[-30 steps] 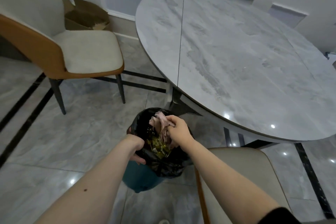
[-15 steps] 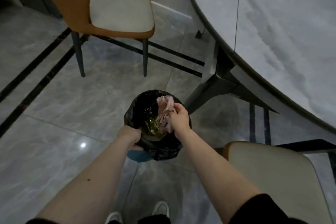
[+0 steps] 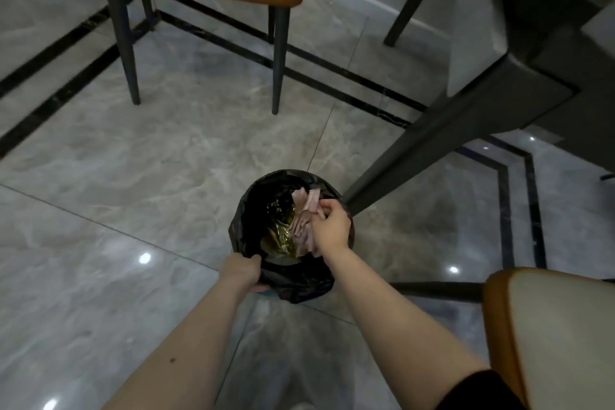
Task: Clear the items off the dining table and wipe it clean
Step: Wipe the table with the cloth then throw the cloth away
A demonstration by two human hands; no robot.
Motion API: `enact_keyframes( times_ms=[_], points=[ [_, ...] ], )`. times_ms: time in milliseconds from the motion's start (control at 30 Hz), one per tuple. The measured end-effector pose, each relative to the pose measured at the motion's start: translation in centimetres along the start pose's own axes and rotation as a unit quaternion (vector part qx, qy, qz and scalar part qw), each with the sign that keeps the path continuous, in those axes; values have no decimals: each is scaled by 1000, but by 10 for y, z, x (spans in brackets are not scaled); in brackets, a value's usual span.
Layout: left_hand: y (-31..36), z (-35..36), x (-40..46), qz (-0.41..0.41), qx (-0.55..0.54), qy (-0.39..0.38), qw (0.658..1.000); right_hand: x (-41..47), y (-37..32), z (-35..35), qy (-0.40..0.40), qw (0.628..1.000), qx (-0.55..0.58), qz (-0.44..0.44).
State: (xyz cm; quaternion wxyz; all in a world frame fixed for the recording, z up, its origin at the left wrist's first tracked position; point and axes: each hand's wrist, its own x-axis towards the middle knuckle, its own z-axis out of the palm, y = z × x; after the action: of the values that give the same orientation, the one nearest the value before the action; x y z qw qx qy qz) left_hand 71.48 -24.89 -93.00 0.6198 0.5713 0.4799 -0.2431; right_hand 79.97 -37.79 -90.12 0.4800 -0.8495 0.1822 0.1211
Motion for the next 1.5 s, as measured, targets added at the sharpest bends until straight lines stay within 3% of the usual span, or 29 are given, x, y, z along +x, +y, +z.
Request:
enact_keyframes(
  times_ms=[233, 400, 500, 600, 700, 767, 867, 1233, 1500],
  points=[
    [-14, 13, 32, -19, 9, -15, 1000, 17, 23, 17, -15, 1000, -26, 7],
    [-8, 13, 23, -55, 97, -52, 992, 14, 19, 19, -3, 999, -44, -5],
    [8, 3, 6, -72, 172, -20, 982, 4, -3, 8, 27, 997, -53, -46],
    [32, -8, -14, -8, 218, 52, 974, -10, -27, -9, 7, 987, -104, -119],
    [53, -11, -40, 133, 208, 128, 961, -21, -38, -23, -3, 980, -150, -128],
    [70, -9, -64, 227, 164, 127, 952, -31, -53, -31, 11, 981, -134, -142],
    [96, -2, -102, 301, 121, 96, 941, -51, -82, -49, 7, 983, -115, -140],
    [175, 12, -235, 369, 90, 48, 924, -113, -187, -136, 4, 988, -33, -151],
    [206, 10, -289, 356, 109, 66, 926, -147, -227, -178, -15, 982, 48, -184]
  ],
)
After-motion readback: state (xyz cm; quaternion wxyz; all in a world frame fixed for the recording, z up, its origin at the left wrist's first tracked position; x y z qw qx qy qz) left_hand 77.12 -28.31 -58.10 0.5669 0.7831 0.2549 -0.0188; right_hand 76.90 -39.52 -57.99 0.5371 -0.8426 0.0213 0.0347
